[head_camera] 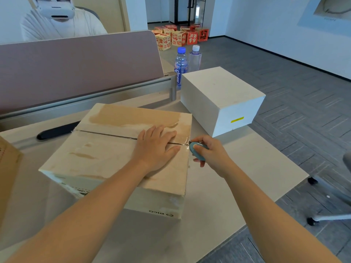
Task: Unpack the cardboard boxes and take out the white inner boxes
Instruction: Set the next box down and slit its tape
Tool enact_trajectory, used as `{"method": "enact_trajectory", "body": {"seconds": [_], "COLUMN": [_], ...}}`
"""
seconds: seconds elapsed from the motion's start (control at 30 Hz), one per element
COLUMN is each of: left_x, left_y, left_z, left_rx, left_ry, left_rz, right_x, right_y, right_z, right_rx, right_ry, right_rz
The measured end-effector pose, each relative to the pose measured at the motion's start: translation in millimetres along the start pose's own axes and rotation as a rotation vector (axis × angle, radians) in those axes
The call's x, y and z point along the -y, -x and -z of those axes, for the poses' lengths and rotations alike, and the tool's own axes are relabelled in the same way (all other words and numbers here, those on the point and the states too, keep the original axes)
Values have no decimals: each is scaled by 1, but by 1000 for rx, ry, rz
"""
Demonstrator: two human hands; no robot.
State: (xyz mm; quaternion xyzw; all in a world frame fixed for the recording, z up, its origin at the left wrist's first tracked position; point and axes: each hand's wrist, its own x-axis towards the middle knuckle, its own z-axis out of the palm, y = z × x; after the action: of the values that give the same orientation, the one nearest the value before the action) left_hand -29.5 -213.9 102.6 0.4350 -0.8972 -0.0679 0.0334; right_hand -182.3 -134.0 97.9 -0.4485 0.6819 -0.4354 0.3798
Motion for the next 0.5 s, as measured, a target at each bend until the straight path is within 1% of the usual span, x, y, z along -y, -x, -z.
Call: {"method": "enact_trajectory", "body": {"seconds": [0.13, 0.3, 0.4, 0.5], "left_x": [1, 1, 2, 2], "left_y": [-1, 0, 0, -1], "left_z": [0, -1, -1, -1], "left_rx": [-5, -9, -7, -8], "left_ry": [8, 21, 13, 11], "left_rz": [-3, -7, -13, -10], "right_x": [-4, -8, -9, -10], "right_y": [4, 9, 16, 22], "right_z": [-1, -3, -4, -7], "right_rx": [28, 20, 52, 71], "right_ry": [-47, -195, -261, -282], "right_rz": [-12, -26, -50, -70]}}
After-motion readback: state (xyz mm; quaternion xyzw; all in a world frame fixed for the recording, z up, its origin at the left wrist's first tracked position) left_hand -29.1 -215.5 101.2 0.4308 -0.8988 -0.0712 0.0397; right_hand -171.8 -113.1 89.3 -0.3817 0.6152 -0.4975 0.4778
